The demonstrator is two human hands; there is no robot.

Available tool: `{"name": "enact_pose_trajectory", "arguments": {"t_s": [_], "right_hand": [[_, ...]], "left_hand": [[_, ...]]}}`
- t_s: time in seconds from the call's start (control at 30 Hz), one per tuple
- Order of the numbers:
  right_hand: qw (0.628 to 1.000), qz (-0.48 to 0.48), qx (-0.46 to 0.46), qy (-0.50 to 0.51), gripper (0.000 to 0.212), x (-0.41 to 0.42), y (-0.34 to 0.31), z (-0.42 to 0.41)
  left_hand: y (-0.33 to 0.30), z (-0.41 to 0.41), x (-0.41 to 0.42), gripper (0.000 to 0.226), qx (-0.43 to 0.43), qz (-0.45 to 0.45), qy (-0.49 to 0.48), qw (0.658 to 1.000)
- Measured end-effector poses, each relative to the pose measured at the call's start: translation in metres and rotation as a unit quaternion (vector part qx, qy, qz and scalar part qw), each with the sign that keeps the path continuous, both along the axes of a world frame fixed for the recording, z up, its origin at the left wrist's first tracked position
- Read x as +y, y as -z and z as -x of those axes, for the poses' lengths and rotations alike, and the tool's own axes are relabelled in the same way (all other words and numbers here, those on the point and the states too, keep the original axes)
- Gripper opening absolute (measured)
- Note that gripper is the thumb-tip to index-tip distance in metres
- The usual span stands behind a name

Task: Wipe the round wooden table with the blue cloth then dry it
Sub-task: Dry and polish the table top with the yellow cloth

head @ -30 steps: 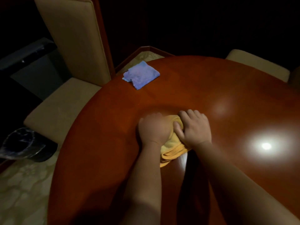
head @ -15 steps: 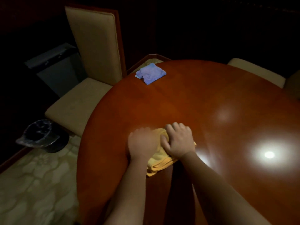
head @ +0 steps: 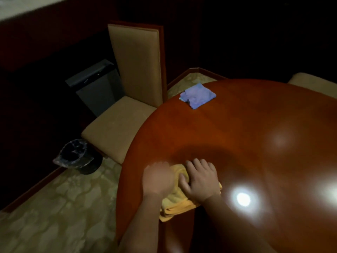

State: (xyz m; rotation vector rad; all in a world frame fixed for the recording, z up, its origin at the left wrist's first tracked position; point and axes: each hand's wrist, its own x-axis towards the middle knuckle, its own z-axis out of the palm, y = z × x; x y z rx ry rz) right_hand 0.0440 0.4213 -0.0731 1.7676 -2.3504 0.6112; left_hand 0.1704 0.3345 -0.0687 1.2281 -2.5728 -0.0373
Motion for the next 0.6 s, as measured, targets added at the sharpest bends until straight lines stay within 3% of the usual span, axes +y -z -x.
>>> {"name": "enact_pose_trajectory", "arguments": {"t_s": [0.6], "right_hand": [[0.993, 0.014, 0.016, 0.115, 0.032, -0.167, 0.002, 0.091]], "left_hand": [[0.013, 0.118, -0.187, 0.029, 0.089, 0.029, 0.079, 0.992]]}}
